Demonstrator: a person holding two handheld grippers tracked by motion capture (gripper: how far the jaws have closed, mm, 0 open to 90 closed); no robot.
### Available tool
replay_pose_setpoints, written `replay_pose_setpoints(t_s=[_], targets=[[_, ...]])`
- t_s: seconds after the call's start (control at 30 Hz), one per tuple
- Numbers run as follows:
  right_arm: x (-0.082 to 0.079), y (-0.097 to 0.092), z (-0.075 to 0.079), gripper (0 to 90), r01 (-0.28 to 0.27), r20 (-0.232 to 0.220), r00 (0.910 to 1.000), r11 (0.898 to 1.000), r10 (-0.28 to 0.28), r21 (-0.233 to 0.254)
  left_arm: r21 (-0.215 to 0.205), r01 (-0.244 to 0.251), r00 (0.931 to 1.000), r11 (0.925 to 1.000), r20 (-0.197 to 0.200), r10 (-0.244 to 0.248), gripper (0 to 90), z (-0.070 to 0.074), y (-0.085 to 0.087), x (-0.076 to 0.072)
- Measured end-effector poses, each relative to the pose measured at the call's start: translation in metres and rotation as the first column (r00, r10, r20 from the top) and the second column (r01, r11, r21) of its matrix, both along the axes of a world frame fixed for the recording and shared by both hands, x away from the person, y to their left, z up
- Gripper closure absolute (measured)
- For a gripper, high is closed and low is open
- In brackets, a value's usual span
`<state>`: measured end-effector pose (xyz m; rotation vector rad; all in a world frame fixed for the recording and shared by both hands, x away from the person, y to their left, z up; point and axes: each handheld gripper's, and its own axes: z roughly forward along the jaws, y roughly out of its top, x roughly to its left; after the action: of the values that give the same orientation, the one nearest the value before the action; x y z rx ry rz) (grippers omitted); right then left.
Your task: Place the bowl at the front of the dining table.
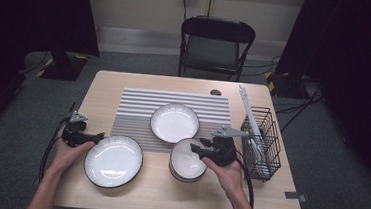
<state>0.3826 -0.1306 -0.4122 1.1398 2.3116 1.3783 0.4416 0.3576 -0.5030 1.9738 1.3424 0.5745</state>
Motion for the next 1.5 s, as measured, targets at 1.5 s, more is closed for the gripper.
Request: replay_pose_setpoints(t_s=[1.5], targets=[[-0.003, -0.007, -0.006, 82.3, 0.063, 0.012, 0.9980, 0.998, -0.062, -0.016, 0.002, 0.000, 1.0000, 1.0000, 0.005, 0.000, 14.4, 0.000, 0.003, 0.001]])
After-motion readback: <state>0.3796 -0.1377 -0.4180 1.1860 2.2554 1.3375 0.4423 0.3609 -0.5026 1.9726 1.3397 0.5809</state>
